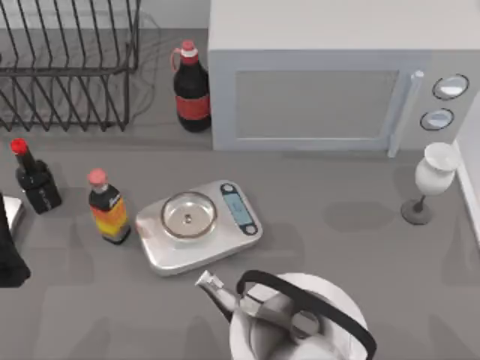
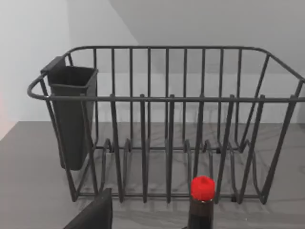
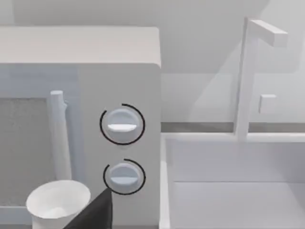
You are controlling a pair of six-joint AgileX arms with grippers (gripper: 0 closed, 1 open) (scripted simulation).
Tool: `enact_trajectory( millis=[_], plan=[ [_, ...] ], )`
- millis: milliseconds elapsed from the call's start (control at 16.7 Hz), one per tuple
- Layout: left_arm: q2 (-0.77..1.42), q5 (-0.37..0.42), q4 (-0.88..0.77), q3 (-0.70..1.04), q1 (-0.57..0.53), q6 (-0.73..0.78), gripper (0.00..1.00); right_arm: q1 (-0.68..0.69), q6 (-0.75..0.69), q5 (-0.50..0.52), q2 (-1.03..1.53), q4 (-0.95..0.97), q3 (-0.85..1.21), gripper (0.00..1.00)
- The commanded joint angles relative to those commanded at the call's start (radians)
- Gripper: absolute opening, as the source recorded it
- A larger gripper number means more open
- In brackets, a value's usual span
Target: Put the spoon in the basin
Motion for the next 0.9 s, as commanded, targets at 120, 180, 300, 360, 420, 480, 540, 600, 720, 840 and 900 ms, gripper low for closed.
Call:
enact_trajectory(
  millis=[120, 180, 300, 360, 420, 480, 540, 600, 720, 840, 900],
  plan=[
    [0.000, 0.000, 0.000, 0.000, 0.000, 0.000, 1.00, 0.000, 0.000, 0.000, 0.001, -0.001, 0.001, 1.00],
    [0.000, 0.000, 0.000, 0.000, 0.000, 0.000, 1.00, -0.003, 0.004, 0.000, 0.012, -0.012, 0.011, 1.00],
    [0.000, 0.000, 0.000, 0.000, 0.000, 0.000, 1.00, -0.013, 0.021, 0.000, 0.066, -0.060, 0.055, 1.00],
    [0.000, 0.000, 0.000, 0.000, 0.000, 0.000, 1.00, -0.020, 0.034, 0.000, 0.109, -0.096, 0.087, 1.00],
    [0.000, 0.000, 0.000, 0.000, 0.000, 0.000, 1.00, -0.028, 0.049, -0.001, 0.162, -0.140, 0.126, 1.00],
    [0.000, 0.000, 0.000, 0.000, 0.000, 0.000, 1.00, -0.037, 0.066, -0.003, 0.227, -0.190, 0.168, 1.00],
    [0.000, 0.000, 0.000, 0.000, 0.000, 0.000, 1.00, -0.047, 0.085, -0.004, 0.301, -0.244, 0.214, 1.00],
    [0.000, 0.000, 0.000, 0.000, 0.000, 0.000, 1.00, -0.057, 0.106, -0.005, 0.383, -0.304, 0.263, 1.00],
    [0.000, 0.000, 0.000, 0.000, 0.000, 0.000, 1.00, -0.081, 0.150, -0.008, 0.565, -0.430, 0.365, 1.00],
    [0.000, 0.000, 0.000, 0.000, 0.000, 0.000, 1.00, -0.105, 0.194, -0.010, 0.756, -0.558, 0.468, 1.00],
    [0.000, 0.000, 0.000, 0.000, 0.000, 0.000, 1.00, -0.117, 0.216, -0.011, 0.849, -0.620, 0.519, 1.00]
  ],
)
